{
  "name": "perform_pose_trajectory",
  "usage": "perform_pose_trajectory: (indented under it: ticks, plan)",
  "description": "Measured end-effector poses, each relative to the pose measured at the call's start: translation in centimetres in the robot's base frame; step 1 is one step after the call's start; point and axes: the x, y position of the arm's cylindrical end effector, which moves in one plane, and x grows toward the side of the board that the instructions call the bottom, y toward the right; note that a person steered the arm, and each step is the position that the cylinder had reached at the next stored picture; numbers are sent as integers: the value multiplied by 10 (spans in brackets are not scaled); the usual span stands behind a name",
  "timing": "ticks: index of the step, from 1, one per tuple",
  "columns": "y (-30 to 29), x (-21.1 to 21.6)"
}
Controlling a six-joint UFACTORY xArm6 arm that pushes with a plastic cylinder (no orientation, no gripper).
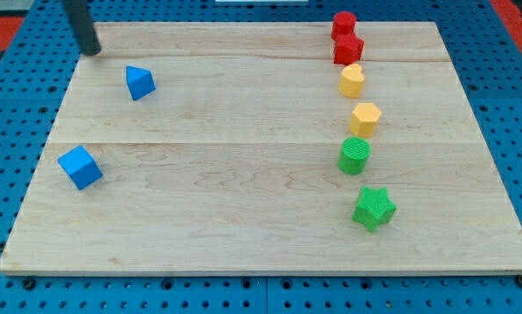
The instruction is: Keep the blue triangle in between the yellow heart and red star
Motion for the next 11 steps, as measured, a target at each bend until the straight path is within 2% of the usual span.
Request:
perform_pose_trajectory:
  ticks: [1,2,3,5,7,11]
  plan:
    - [50,51]
    - [99,55]
    - [112,41]
    - [189,36]
    - [234,17]
    - [343,17]
